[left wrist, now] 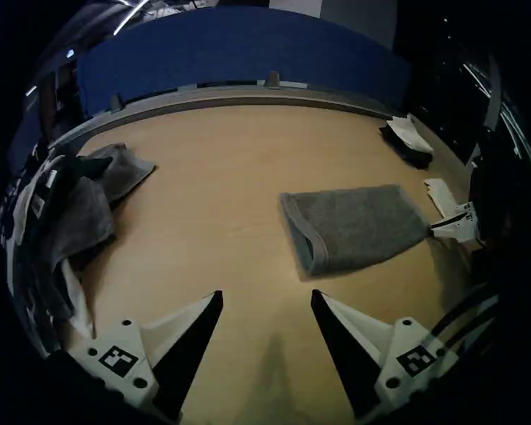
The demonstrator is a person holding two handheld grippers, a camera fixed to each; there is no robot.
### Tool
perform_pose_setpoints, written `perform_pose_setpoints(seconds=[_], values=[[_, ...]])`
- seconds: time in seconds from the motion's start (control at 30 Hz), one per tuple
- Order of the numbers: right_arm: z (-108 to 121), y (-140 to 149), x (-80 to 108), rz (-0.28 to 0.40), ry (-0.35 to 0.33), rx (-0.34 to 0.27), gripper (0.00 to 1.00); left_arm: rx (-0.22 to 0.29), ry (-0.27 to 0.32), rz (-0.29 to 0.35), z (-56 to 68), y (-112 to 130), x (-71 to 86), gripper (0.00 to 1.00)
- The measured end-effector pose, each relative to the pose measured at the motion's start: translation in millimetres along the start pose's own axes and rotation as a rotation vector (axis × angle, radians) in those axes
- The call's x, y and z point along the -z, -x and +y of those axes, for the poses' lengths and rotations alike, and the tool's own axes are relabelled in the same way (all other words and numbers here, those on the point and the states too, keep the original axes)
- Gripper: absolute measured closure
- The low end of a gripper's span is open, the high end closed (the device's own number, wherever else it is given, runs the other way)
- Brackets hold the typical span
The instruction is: Fold towel
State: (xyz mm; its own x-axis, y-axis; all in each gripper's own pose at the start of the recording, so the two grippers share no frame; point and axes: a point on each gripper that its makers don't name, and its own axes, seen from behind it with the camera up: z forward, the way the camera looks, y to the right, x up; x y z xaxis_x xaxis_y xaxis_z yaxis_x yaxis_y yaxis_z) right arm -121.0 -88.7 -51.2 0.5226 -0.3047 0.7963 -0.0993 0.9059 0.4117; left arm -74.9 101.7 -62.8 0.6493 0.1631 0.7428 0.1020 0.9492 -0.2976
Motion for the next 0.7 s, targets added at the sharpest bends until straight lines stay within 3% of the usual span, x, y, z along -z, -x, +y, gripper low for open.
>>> perform_pose_setpoints(seconds=[0.43, 0.7], values=[[-0.8, -8.1, 6.0, 0.017, -0.002, 0.013, 0.97, -0.001, 0.005, -0.001, 1.6, 0.2, -0.4, 0.08], [-8.0, -31.4, 18.7, 0.058, -0.007, 0.045, 0.97, -0.001, 0.003, 0.003, -0.7, -0.8, 2.8, 0.08]])
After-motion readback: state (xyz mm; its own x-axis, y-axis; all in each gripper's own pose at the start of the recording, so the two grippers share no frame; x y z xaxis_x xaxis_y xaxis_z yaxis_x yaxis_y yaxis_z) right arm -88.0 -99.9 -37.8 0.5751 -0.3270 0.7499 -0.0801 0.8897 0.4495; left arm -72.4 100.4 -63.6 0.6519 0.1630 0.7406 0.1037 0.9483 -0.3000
